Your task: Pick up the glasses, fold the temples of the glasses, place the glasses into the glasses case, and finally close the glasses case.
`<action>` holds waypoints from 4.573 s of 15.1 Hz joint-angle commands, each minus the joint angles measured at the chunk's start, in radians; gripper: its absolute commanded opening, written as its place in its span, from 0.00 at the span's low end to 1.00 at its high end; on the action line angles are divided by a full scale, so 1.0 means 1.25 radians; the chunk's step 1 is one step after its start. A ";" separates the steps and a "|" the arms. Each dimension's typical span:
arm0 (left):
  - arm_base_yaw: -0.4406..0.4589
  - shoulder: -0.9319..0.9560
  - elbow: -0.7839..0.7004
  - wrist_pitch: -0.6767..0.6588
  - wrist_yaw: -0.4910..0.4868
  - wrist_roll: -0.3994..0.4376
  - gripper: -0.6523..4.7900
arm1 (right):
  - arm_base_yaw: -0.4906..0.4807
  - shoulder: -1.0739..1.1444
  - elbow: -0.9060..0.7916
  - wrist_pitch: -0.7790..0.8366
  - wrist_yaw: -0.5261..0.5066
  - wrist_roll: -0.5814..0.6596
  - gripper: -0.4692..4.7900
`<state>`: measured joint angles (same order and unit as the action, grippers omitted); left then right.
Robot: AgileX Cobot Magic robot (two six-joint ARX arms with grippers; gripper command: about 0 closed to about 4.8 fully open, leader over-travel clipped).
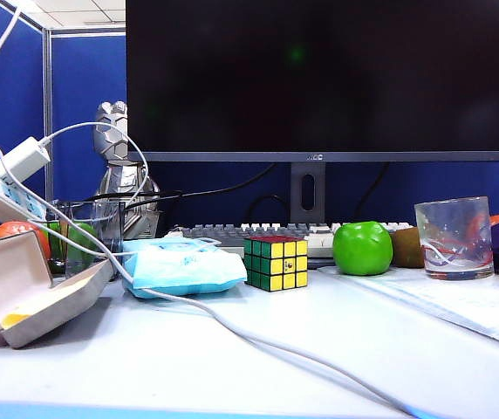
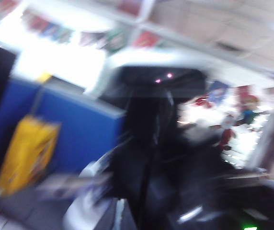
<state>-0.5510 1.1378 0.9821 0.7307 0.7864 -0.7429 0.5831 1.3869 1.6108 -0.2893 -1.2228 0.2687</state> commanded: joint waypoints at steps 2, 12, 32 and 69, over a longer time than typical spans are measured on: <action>-0.002 -0.004 0.002 -0.345 -0.180 0.119 0.11 | -0.035 -0.036 0.002 -0.012 0.016 -0.004 0.08; 0.014 0.011 -0.002 -1.140 -0.829 0.265 0.12 | -0.072 -0.052 0.002 -0.250 0.189 -0.162 0.08; 0.157 0.237 -0.040 -1.091 -0.683 0.293 0.26 | -0.070 -0.053 0.002 -0.258 0.172 -0.163 0.08; -0.145 0.474 0.198 -0.884 -0.588 0.275 0.11 | -0.101 -0.131 0.002 -0.727 0.679 -0.208 0.08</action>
<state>-0.7231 1.7199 1.2236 -0.3817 0.0593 -0.4141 0.4564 1.2263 1.6108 -1.1866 -0.3855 0.0158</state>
